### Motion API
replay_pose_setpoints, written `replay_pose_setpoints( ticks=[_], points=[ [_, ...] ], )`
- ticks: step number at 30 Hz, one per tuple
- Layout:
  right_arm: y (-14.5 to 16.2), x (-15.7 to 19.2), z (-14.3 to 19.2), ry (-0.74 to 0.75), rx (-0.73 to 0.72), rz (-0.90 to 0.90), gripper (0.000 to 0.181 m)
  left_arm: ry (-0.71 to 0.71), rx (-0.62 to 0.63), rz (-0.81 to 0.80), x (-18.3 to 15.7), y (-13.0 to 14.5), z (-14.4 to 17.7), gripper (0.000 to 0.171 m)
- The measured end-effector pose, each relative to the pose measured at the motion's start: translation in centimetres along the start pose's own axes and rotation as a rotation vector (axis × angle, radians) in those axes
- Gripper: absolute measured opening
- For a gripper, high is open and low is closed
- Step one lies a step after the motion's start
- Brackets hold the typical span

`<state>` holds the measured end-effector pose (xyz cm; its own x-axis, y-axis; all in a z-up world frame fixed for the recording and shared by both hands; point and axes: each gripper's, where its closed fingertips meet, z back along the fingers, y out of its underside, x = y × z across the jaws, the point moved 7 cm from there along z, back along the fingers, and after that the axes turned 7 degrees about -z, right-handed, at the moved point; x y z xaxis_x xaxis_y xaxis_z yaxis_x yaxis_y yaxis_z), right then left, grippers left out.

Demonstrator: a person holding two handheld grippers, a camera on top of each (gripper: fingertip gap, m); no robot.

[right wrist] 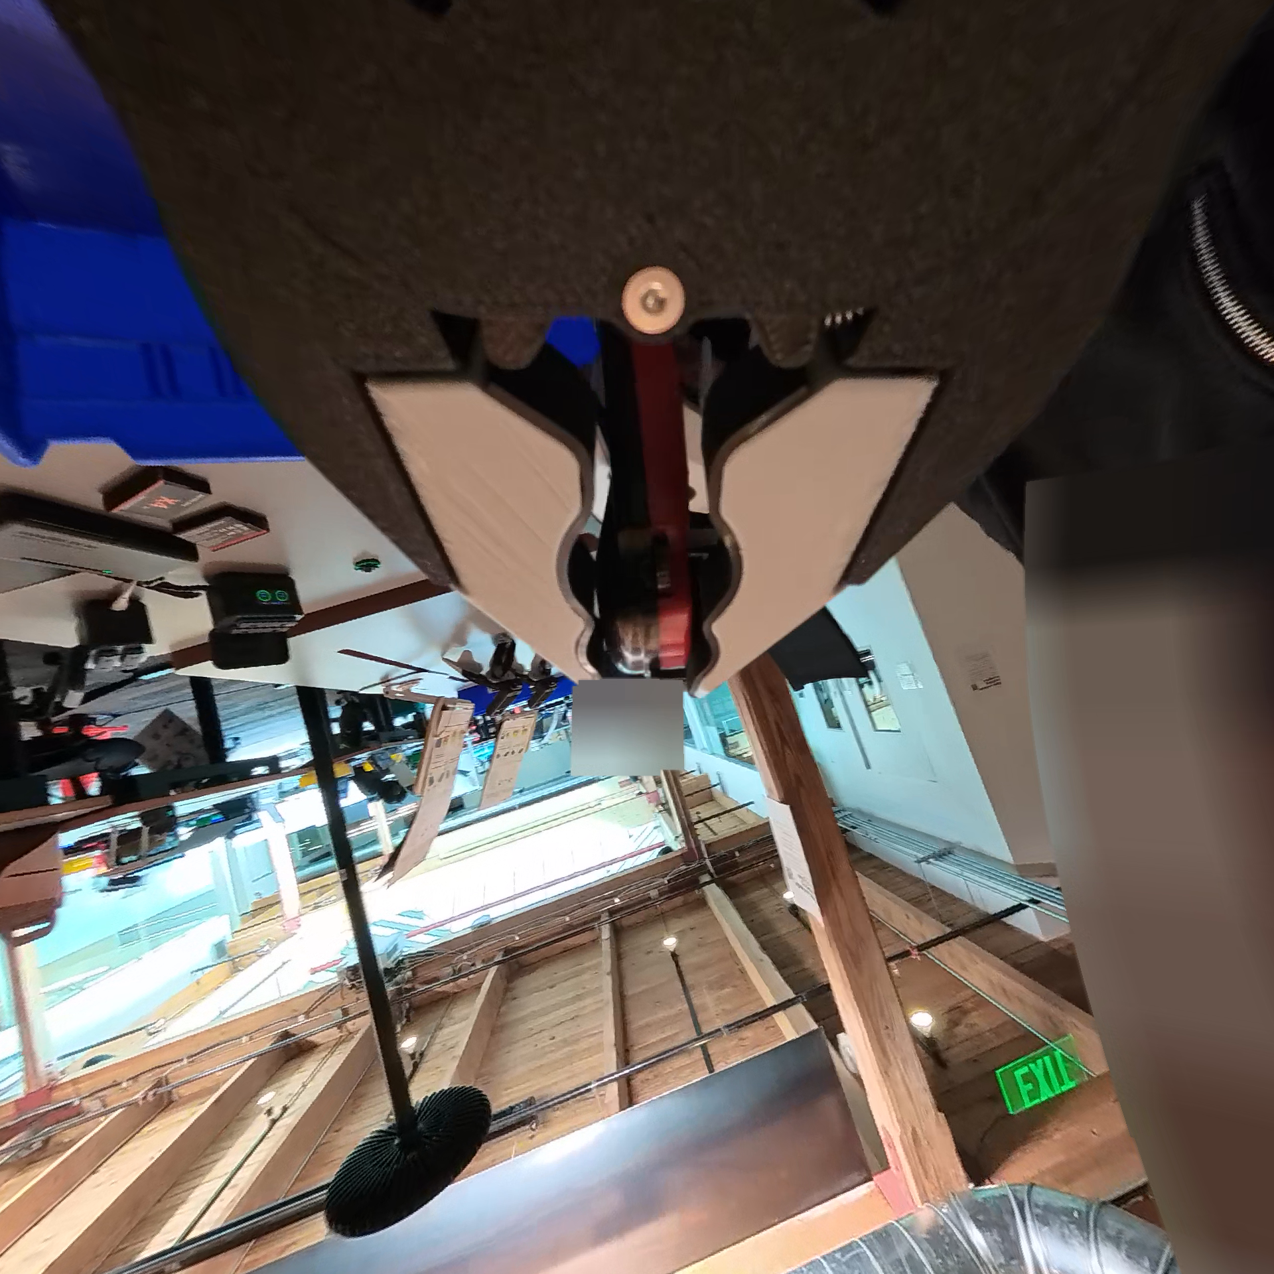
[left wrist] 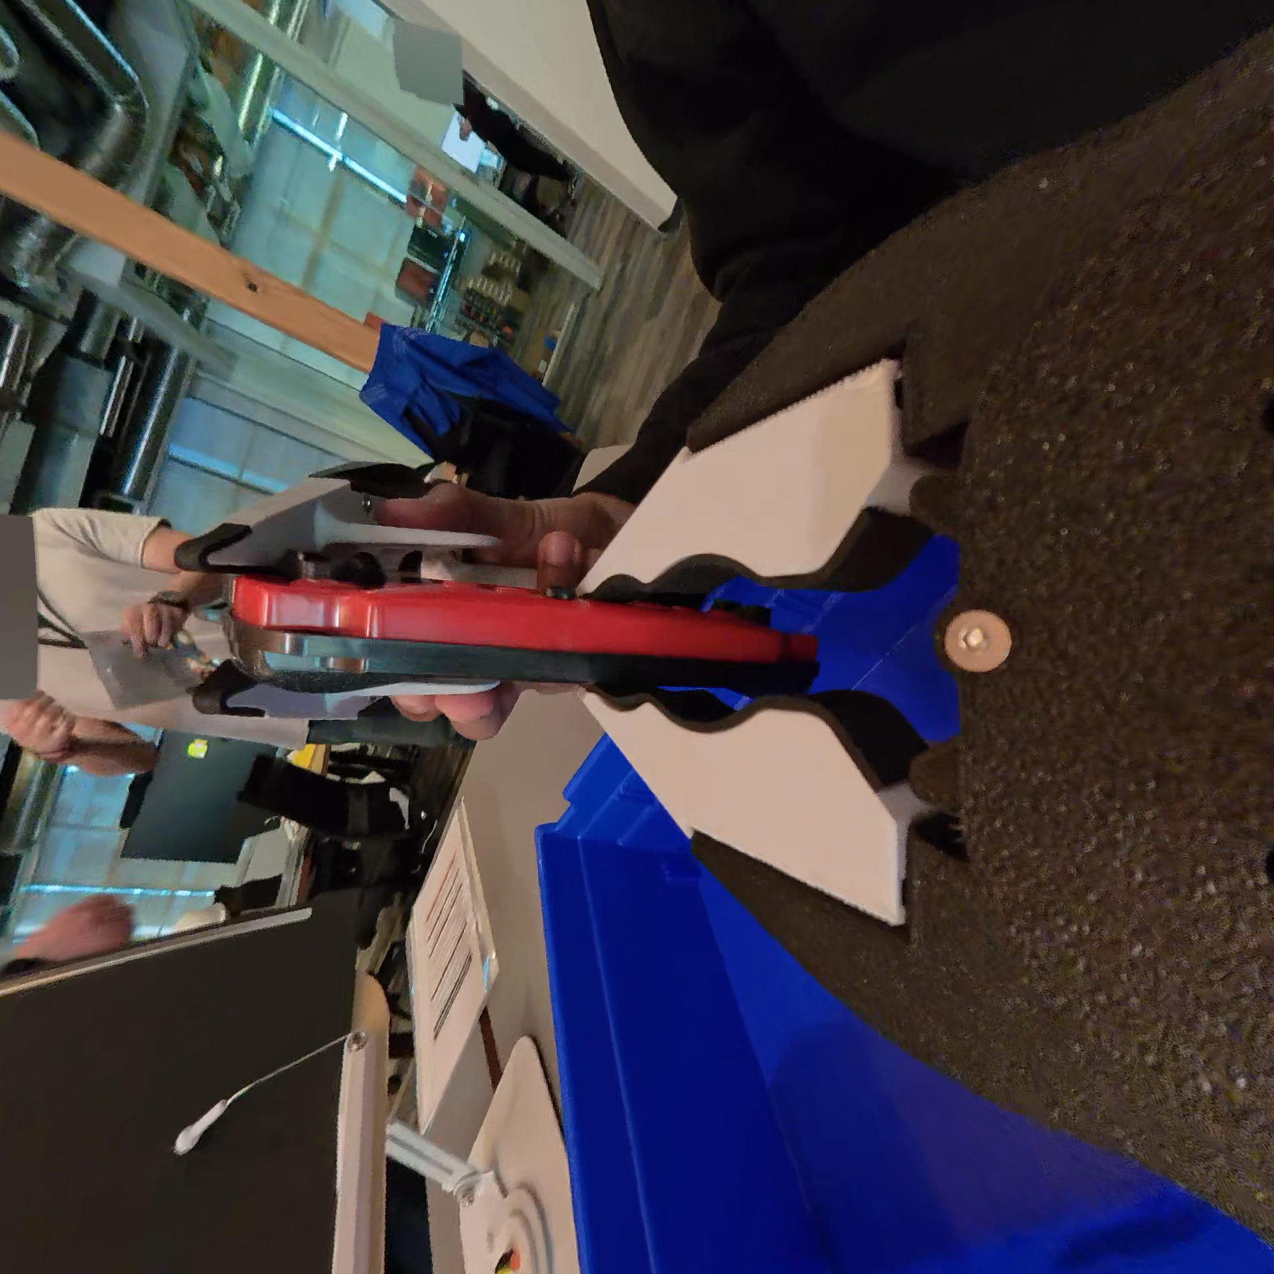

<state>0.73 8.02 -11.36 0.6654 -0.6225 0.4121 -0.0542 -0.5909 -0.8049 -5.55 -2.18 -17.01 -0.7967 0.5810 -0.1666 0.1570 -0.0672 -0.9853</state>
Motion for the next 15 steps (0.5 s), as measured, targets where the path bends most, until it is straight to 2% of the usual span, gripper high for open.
replay_pose_setpoints(
  ticks=[6, 11, 15],
  points=[
    [-0.5, -0.5, 0.5, 0.105, -0.076, 0.047, 0.024, -0.092, 0.017, -0.047, 0.8, -0.2, 0.6, 0.02],
    [-1.5, -1.0, 1.7, 0.168, -0.151, 0.073, 0.03, -0.156, -0.05, 0.032, 2.1, -0.7, 1.6, 0.018],
    [-1.6, -1.3, 1.9, 0.22, -0.144, 0.11, 0.03, -0.216, -0.035, 0.026, 2.8, -0.7, 2.0, 0.019]
  ],
)
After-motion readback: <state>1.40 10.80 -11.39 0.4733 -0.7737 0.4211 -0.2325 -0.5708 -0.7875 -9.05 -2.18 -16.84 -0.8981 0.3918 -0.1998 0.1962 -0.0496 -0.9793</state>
